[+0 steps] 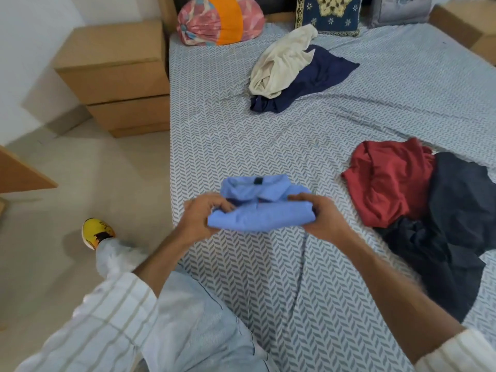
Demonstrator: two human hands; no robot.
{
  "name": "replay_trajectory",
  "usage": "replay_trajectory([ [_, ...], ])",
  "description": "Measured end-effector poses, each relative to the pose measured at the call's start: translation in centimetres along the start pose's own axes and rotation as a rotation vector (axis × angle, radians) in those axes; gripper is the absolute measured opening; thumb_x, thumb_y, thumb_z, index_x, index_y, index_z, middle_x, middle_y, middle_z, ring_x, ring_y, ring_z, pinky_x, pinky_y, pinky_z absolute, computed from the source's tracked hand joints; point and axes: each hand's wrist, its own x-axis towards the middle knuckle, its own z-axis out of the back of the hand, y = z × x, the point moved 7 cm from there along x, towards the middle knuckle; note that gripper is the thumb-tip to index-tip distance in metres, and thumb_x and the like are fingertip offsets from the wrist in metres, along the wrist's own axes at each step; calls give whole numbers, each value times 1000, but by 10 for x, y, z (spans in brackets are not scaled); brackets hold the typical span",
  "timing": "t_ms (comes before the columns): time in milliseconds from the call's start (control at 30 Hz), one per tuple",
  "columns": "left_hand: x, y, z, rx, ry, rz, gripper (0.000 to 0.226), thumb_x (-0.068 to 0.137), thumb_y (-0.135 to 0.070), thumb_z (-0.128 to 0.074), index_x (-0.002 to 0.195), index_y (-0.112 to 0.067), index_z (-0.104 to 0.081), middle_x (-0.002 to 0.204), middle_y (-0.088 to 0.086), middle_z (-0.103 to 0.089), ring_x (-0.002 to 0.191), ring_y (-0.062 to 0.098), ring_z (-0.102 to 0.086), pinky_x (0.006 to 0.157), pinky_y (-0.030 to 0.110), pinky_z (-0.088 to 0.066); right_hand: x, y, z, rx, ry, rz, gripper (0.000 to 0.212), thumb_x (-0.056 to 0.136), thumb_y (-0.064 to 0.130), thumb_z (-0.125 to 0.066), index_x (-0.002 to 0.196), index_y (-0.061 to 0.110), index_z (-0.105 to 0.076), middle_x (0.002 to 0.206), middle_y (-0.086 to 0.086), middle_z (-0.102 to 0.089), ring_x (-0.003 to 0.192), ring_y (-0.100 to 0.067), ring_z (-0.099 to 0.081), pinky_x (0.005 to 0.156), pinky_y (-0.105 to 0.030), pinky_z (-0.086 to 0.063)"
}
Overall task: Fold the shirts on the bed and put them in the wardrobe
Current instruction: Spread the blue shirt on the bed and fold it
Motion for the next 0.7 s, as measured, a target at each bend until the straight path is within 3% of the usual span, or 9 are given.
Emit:
replay_trajectory([
  [67, -26, 34, -29, 95, 89, 28, 23, 64, -28, -60, 83, -26, -73, 85, -5, -72, 82, -4, -65, 75, 24, -53, -30, -39, -27, -99, 100, -54, 19, 74, 10, -63, 90, 4, -71, 91, -11, -72, 86, -13, -70, 76, -32, -55],
  [100, -40, 46, -42, 158, 116, 42, 20, 64, -25, -62, 79, -31, -73, 83, -11, -71, 82, -5, -65, 76, 28, -55, -46, -55, -39, -161, 149, -70, 19, 73, 17, -64, 89, 9, -71, 87, -6, -73, 83, -21, -70, 74, -40, -55],
  [200, -64, 71, -62, 334, 82, -13, 45, 57, -7, -61, 91, -35, -67, 94, -33, -62, 99, -3, -60, 90, 52, -42, -83, -83, -62, -306, 233, -43, 21, 77, 37, -67, 97, 35, -63, 114, 20, -68, 122, -7, -57, 102, -48, -41],
  [300, -67, 67, -63, 459, 120, -51, 42, 57, -3, -61, 85, -35, -67, 107, -31, -60, 111, -2, -51, 90, 42, -26, -94, -82, -63, -533, 246, -2, 33, 71, 26, -72, 99, 39, -59, 134, 31, -49, 143, 6, -24, 113, -49, -24],
  [367, -72, 64, -64, 519, 120, -104, 40, 57, -3, -57, 79, -33, -72, 113, -21, -65, 116, 5, -50, 88, 40, -29, -101, -71, -59, -688, 252, 96, 44, 69, 22, -64, 108, 42, -61, 149, 18, -42, 148, -6, -23, 111, -47, -22],
  [433, -77, 67, -62, 503, 59, -85, 40, 60, -5, -56, 86, -29, -74, 115, -9, -65, 115, 11, -49, 86, 41, -37, -113, -57, -51, -721, 198, 140, 45, 72, 21, -52, 112, 40, -65, 153, 4, -42, 145, -18, -33, 105, -44, -26],
  [533, -86, 69, -64, 444, -10, 60, 24, 77, -19, -66, 100, -19, -66, 102, -7, -54, 98, 16, -51, 80, 33, -45, -136, -43, -41, -666, 9, 125, 49, 72, 11, -49, 112, 34, -68, 139, 1, -56, 129, -19, -51, 91, -37, -32],
  [600, -91, 73, -69, 402, 56, 221, 33, 83, -37, -73, 103, -18, -56, 90, -9, -52, 84, 13, -53, 71, 24, -40, -148, -39, -44, -591, -31, 65, 36, 79, 28, -60, 114, 31, -68, 123, 7, -59, 114, -15, -57, 83, -35, -35],
  [700, -94, 81, -74, 233, 133, 437, 52, 80, -38, -79, 108, -16, -41, 79, -11, -53, 68, 3, -52, 56, 17, -36, -158, -39, -63, -602, 87, 55, 53, 76, 51, -69, 125, 30, -62, 114, 8, -56, 105, -14, -53, 78, -36, -39],
])
